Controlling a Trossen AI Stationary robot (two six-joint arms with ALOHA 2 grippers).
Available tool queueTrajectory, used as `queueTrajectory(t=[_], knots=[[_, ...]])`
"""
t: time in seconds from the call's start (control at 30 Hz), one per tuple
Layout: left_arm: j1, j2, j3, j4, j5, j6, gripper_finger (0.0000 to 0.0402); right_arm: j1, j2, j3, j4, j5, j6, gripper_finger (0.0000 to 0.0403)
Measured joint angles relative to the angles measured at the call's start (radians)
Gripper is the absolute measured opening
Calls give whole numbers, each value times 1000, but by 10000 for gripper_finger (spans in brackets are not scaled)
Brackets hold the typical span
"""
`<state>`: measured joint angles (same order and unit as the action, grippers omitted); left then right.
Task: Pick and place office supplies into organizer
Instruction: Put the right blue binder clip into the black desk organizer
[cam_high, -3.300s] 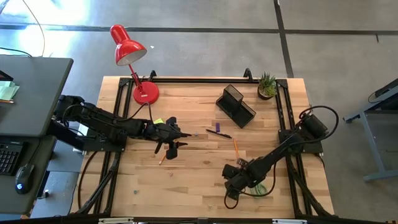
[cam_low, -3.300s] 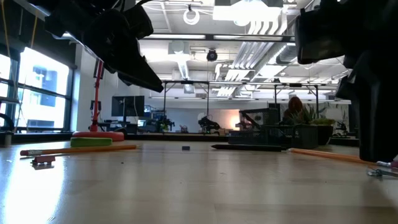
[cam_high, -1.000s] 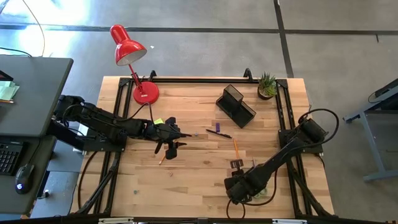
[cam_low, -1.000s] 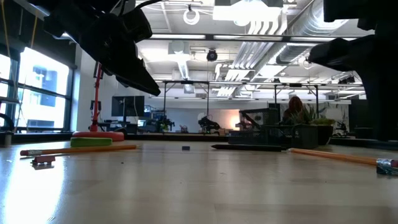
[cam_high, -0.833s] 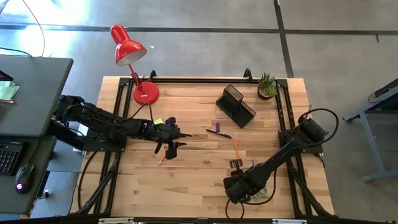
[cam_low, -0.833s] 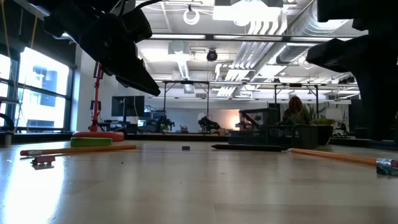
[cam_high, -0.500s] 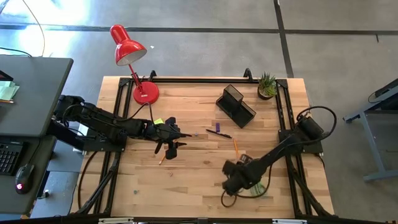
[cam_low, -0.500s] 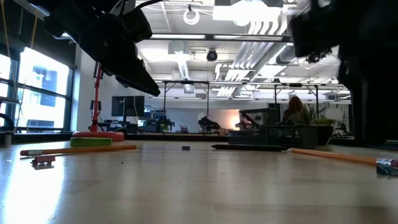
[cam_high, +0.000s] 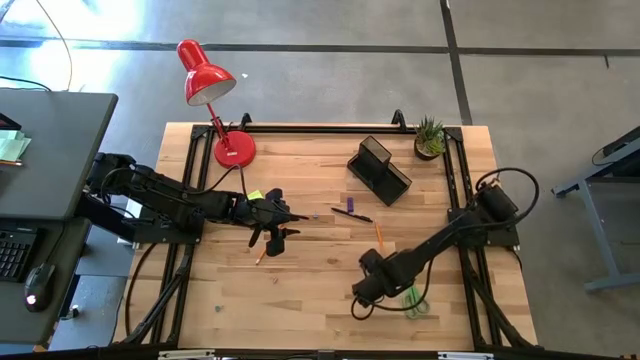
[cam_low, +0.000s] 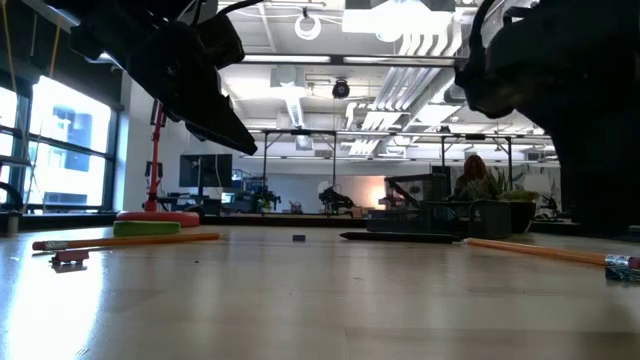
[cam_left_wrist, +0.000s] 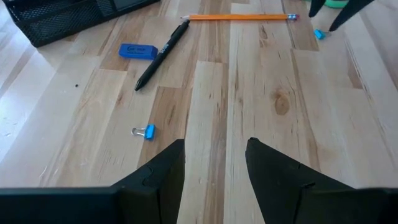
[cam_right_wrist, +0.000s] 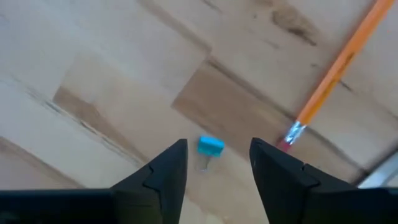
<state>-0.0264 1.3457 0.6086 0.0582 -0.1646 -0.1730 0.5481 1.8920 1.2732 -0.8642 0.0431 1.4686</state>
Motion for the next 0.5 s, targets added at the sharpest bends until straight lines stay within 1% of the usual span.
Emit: queueTrajectory(t=[0.13,0.23,0.5], knots=[[0,0,0,0,0,0,156,0,35,0,42,-58,8,142],[0,0,0,0,0,-1,156,3,69,0,53,-80,-2,136],[0,0,0,-1,0,-14,156,2,78,3,52,-78,-10,134]])
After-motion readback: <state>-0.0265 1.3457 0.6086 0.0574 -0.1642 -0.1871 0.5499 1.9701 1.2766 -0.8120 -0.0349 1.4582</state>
